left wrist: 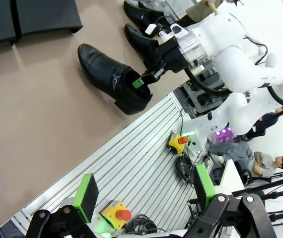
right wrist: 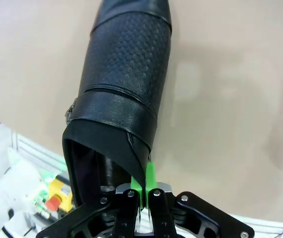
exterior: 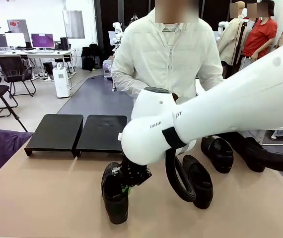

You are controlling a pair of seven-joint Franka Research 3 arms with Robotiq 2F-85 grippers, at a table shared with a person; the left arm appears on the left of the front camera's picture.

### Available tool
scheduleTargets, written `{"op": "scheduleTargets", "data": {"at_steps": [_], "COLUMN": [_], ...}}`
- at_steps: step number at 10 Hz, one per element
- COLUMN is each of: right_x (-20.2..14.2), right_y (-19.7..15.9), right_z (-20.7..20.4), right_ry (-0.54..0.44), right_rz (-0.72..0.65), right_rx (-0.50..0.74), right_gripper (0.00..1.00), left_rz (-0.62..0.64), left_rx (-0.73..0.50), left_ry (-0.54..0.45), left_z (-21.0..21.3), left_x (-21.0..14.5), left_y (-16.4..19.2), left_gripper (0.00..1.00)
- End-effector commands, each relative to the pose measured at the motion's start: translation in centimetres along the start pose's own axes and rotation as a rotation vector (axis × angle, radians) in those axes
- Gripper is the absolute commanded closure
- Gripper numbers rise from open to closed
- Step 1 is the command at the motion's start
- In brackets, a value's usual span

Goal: Organize the shoes by placing them on the stand.
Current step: Pick up one Shoe and place it in the middle of the table.

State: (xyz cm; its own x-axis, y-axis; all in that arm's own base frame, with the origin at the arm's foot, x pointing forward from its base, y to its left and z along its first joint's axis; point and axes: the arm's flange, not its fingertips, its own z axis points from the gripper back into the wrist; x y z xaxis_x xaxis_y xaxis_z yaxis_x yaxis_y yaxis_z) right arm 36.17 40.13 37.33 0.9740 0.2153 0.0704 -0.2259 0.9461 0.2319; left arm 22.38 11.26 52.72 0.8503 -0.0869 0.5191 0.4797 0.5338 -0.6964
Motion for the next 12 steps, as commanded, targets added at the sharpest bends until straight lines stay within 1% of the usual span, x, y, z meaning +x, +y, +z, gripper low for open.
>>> {"op": "scheduleTargets", "data": {"at_steps": [1, 4, 5, 6, 10, 12], "right_x": [0.7, 0.6, 0.5, 0.5, 0.4, 0.6], "right_y": [1.5, 1.4, 1.4, 1.4, 1.4, 0.5], "right_z": [-1.2, -1.6, -2.0, -1.9, -1.9, -1.2], "right_ry": [-0.101, -0.041, -0.036, -0.033, -0.021, -0.009], "right_rz": [0.026, 0.053, 0.051, 0.048, 0.045, 0.046], "right_rx": [-0.027, -0.008, -0.010, -0.004, 0.007, 0.001], "right_gripper": [1.00, 1.00, 0.47, 0.00, 0.00, 0.00], "left_rz": [-0.018, -0.018, -0.018, -0.018, -0.018, -0.018], "left_rx": [-0.017, -0.017, -0.017, -0.017, -0.017, -0.017], "left_ry": [-0.011, -0.011, -0.011, -0.011, -0.011, -0.011], "left_z": [0.1, 0.1, 0.1, 0.1, 0.1, 0.1], "left_x": [0.0, 0.0, 0.0, 0.0, 0.0, 0.0], "left_y": [-0.1, -0.1, -0.1, -0.1, -0.1, -0.1], "left_gripper": [0.00, 0.00, 0.00, 0.00, 0.00, 0.00]}}
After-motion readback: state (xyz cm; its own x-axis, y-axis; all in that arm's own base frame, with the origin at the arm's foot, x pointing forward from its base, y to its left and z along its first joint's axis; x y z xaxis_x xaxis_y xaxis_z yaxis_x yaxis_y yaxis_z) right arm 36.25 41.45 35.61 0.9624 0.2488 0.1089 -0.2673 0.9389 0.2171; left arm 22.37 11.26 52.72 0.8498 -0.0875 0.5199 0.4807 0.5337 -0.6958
